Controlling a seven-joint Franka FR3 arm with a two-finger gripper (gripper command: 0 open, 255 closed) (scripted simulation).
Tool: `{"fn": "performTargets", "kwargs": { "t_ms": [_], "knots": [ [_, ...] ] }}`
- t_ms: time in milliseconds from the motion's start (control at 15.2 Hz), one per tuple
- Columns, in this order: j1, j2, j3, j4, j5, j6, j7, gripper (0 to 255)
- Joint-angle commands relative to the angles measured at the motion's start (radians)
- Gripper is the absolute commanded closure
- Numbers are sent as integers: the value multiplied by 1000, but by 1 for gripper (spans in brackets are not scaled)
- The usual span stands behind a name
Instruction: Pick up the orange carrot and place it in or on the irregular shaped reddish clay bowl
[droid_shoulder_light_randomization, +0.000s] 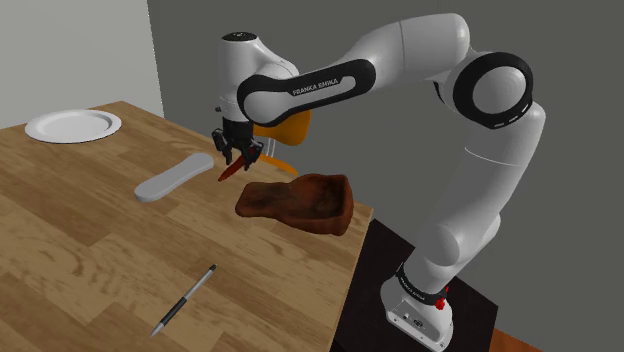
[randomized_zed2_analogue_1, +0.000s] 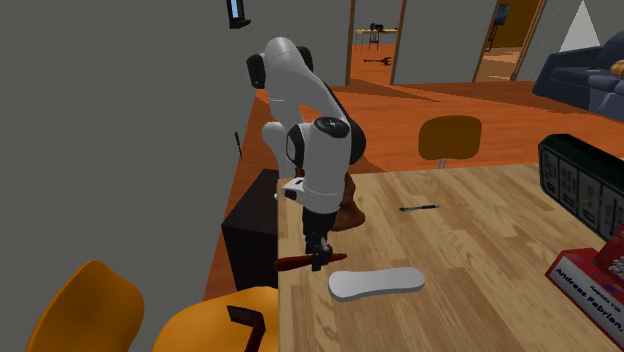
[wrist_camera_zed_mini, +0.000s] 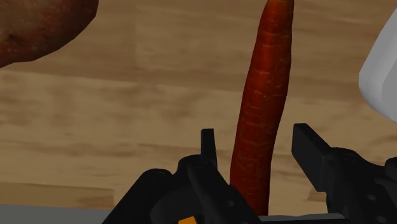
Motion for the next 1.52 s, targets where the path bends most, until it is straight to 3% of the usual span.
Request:
{"fn": "performTargets", "kwargs": {
  "t_ms": [0,264,1452],
  "knots": [
    [0,9,-2,-4,-1,22,1,255],
    [-1,7,-1,-4,0,22,0,255],
    [-9,-54,15,175,64,-198,-60,255]
  ]
}}
